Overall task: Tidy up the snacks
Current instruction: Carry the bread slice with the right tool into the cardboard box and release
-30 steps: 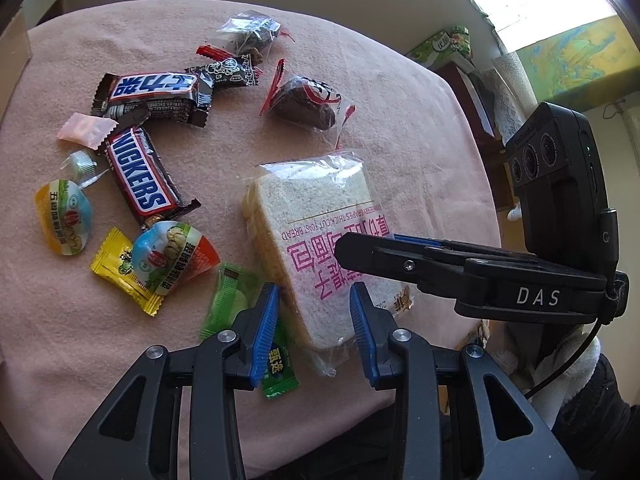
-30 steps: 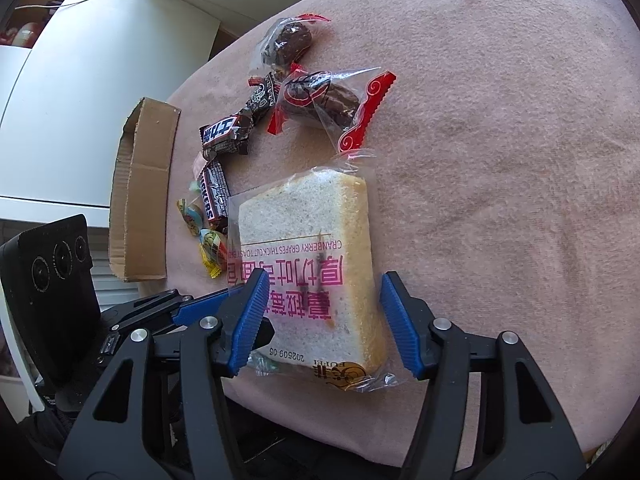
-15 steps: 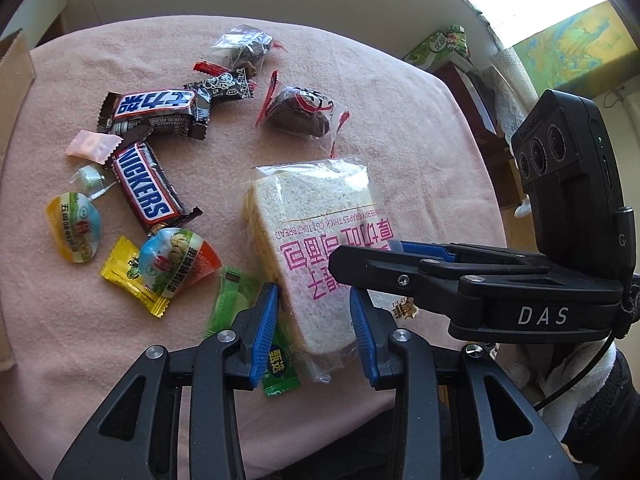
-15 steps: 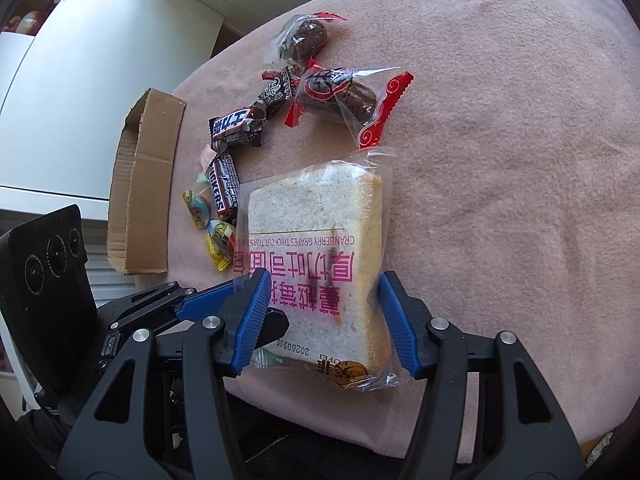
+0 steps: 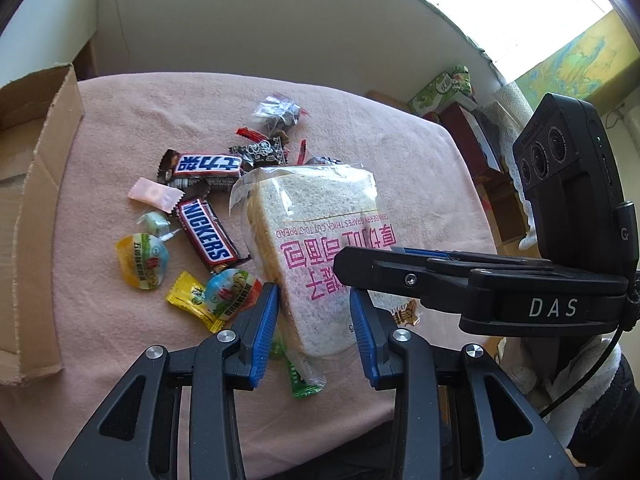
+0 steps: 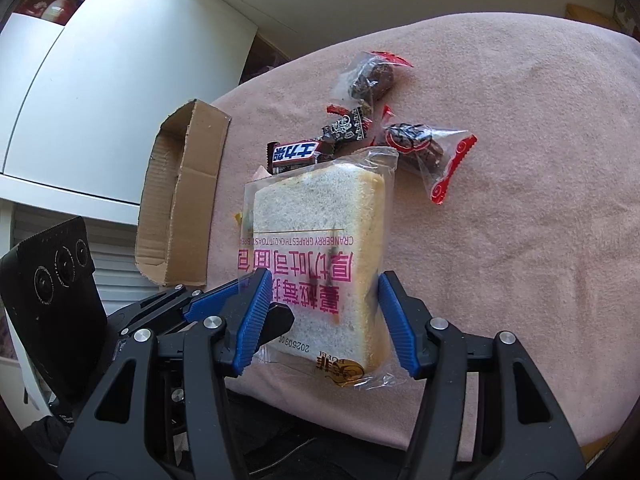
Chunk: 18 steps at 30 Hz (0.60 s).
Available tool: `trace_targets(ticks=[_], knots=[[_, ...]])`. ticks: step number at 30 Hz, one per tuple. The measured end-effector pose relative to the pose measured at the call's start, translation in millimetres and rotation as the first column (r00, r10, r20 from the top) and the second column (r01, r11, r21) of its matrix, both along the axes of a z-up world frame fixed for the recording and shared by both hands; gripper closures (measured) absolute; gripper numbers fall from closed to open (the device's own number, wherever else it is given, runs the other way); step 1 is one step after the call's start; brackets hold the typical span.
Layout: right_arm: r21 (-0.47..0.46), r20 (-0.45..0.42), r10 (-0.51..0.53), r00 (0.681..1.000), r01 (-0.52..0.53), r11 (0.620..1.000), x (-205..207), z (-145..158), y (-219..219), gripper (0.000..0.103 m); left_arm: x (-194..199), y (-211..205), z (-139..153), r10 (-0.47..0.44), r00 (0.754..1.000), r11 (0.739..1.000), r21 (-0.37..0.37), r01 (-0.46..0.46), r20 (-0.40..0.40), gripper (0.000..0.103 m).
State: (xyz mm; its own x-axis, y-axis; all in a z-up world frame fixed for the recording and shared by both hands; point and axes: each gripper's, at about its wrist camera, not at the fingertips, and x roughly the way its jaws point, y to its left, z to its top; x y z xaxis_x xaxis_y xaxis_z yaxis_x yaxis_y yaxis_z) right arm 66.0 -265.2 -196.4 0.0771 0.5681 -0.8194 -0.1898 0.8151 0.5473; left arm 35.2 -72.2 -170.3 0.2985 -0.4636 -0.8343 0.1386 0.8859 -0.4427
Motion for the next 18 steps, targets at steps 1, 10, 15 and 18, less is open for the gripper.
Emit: trace_targets(ticks=[1,10,15,18], knots=[[0.003,0.006,0.01,1.0,-0.01,1.0,1.5,2.9,4.5,0.044,0.9,4.2,2.3,0.011,1.0,1.0,0.0,-0.011,0.006,0.068],[0.028,0.047,0.099,0.994,-0.101,0.995,13.8,25.9,50.9,0.044,0.6,48.5,18.8,0.137,0.989,0.99,0.005,-0.138,0.059,0.068],[0.04,0.064,0.158,0.985,-0.161,0.986,18.3,34.4,68.5,0.044,-5.2,78.1,24.6,0.214,0.974,0.977,0.005,-0.215,0.077,0.069],[0.044,0.074,0.195,0.978,-0.199,0.979,18.7,37.1,72.9,0.044,-11.4,95.3,27.0,0.257,0.963,0.966,0.008,-0.258,0.087,0.069]])
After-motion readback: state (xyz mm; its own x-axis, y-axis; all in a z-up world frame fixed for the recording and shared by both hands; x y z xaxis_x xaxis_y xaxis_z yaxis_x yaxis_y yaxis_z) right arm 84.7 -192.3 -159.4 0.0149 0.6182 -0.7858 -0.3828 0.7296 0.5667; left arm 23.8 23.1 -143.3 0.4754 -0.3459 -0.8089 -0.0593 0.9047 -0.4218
